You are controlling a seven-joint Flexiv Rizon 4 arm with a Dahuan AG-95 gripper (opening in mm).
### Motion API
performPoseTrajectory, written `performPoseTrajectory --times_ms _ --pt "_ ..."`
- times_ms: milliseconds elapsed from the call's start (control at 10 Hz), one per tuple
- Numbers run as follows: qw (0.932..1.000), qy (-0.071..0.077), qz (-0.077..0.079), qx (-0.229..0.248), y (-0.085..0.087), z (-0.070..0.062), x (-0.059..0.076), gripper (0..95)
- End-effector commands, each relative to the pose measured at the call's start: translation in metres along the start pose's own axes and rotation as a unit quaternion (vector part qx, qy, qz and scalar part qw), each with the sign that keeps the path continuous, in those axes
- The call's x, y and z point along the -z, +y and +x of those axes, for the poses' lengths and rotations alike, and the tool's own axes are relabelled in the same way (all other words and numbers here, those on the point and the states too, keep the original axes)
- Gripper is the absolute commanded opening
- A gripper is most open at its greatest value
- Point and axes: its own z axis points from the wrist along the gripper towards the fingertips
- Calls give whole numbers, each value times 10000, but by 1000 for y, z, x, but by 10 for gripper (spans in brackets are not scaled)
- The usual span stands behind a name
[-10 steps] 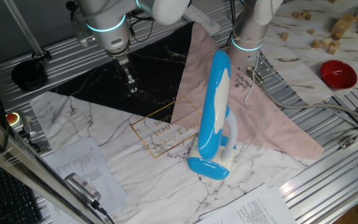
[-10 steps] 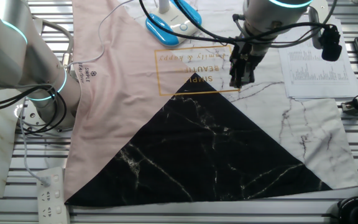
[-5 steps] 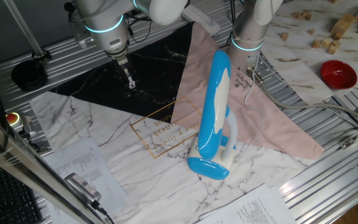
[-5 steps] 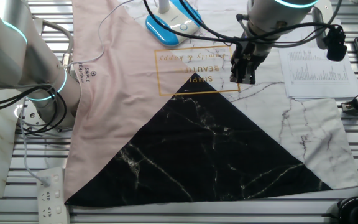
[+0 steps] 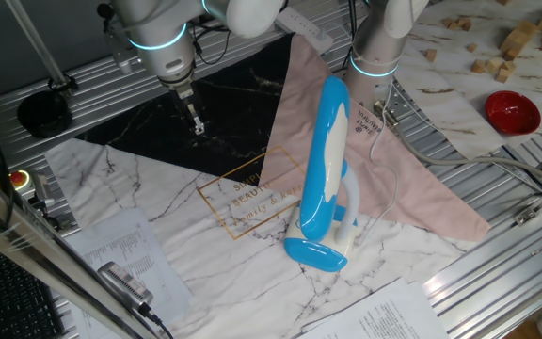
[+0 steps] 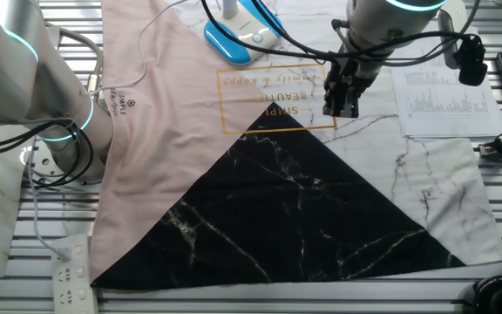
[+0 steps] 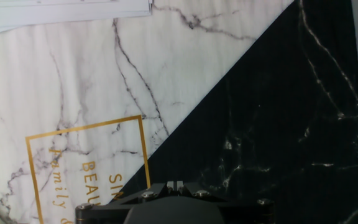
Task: Turn on the desk lamp by pressing the button
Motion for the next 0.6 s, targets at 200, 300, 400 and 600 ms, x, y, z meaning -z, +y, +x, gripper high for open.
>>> performPoseTrajectory --times_ms 200,300,400,600 --pt "10000 -2 10 -21 0 1 0 0" --pt "10000 -1 11 -45 0 1 0 0" --pt "10000 1 11 -55 0 1 0 0" --pt "10000 1 16 -68 0 1 0 0"
